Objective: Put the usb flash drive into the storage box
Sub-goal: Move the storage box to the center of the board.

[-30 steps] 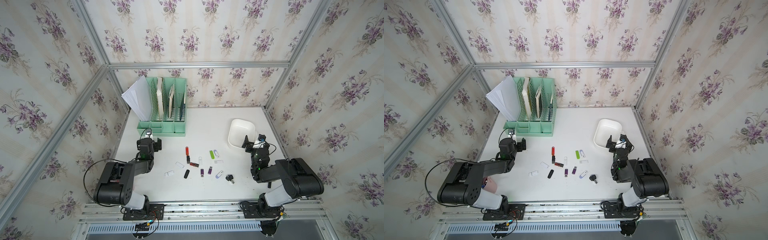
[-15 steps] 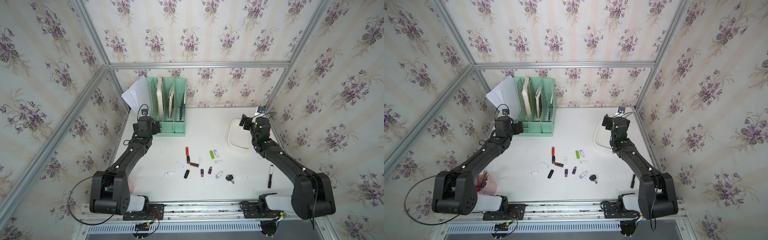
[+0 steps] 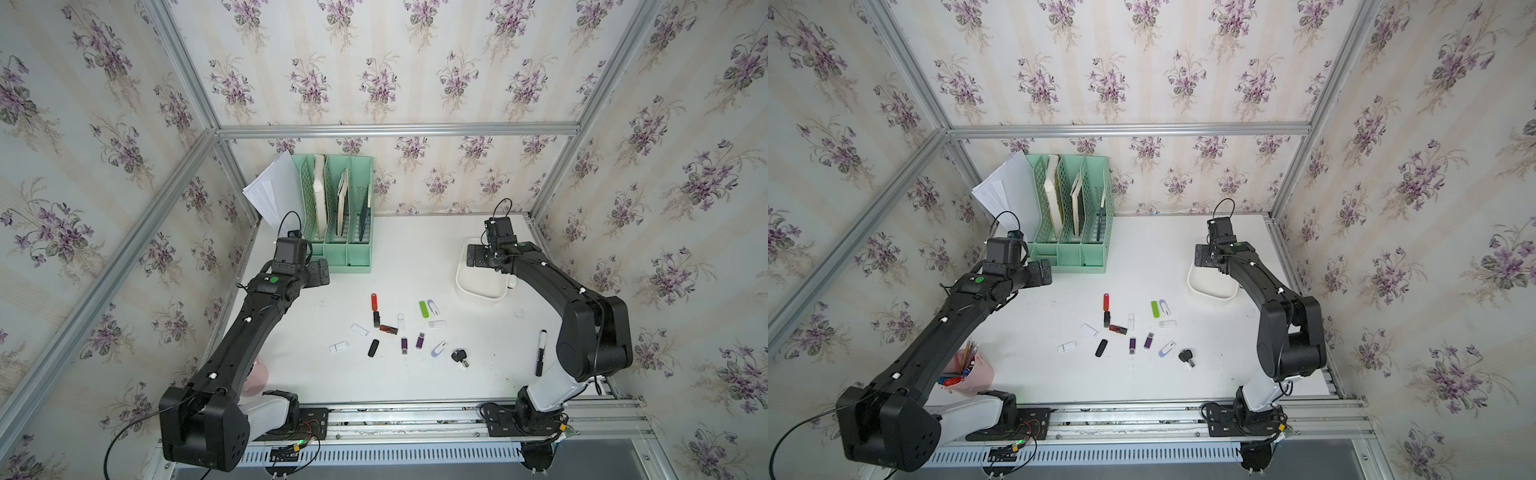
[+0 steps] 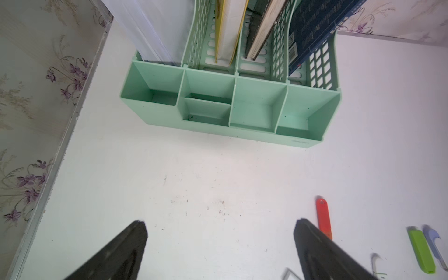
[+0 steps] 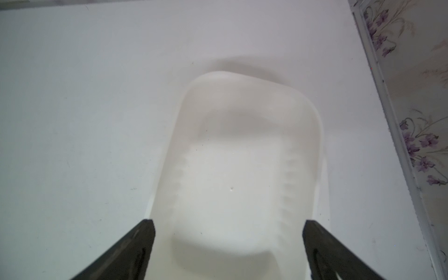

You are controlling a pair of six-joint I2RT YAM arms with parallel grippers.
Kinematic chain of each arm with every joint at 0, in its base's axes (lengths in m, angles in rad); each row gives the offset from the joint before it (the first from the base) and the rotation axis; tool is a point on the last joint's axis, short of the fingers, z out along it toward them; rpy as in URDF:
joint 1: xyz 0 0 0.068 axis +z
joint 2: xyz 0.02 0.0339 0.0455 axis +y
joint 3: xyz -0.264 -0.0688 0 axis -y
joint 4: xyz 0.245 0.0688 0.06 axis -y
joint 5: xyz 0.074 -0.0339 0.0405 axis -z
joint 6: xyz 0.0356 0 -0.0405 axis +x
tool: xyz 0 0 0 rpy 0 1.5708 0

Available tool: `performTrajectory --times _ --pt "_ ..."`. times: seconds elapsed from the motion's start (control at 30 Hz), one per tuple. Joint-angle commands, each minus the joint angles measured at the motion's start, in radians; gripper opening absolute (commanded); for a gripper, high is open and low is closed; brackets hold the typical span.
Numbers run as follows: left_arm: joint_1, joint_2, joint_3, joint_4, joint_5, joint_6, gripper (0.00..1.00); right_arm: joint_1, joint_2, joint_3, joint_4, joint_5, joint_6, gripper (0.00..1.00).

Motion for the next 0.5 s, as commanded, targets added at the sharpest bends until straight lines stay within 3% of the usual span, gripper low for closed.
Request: performTrajectory --times 0.0,0.47 --pt "-0.011 -0.005 0.016 -0.066 0.031 -0.004 0.99 0.011 0.022 0.014 -0.106 0.010 -0.006 1.00" --pt "-0.027 -0.015 -0.019 -0.081 0.035 0.002 0.99 0.133 0.137 -0.022 -0.109 -0.110 -0.008 1.00"
